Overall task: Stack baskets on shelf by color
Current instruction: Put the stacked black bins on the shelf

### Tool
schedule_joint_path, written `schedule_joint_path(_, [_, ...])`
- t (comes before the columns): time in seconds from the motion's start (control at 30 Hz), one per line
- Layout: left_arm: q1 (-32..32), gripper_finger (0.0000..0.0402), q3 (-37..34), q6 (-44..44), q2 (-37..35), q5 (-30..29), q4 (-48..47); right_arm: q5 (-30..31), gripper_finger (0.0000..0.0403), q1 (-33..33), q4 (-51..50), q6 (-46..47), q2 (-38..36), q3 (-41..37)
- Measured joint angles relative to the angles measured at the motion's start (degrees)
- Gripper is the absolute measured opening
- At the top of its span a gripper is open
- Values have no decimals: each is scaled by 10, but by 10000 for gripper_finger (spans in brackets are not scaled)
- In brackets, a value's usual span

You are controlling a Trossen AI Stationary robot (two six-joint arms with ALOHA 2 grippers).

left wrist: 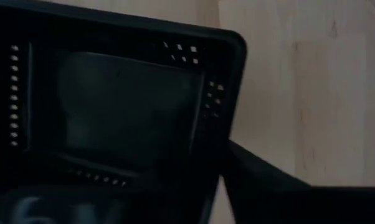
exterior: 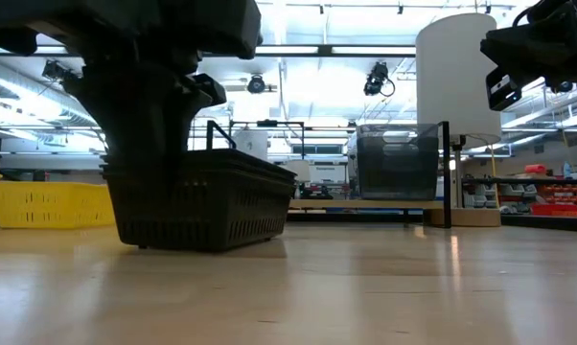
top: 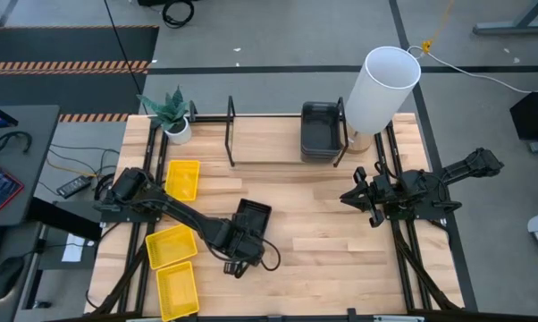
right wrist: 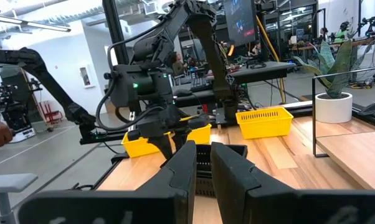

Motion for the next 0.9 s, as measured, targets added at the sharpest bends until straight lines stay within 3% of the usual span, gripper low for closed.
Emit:
schedule_joint_path(0.13, [2, 21, 1, -5, 0, 22, -2, 0, 55, 0, 0, 0, 0, 0])
schedule_joint_path(0.37, [27, 21, 86, 17, 1, 9, -98, 0, 55, 0, 0, 0, 0, 0])
schedule_joint_path(0.57, [98, 21, 186, 71, 1, -30, -180, 0, 55, 0, 1, 0, 0, 0])
schedule_joint_path(0.9, [228, 21, 227, 193, 0, -49, -159, 0, 55, 0, 0, 0, 0, 0])
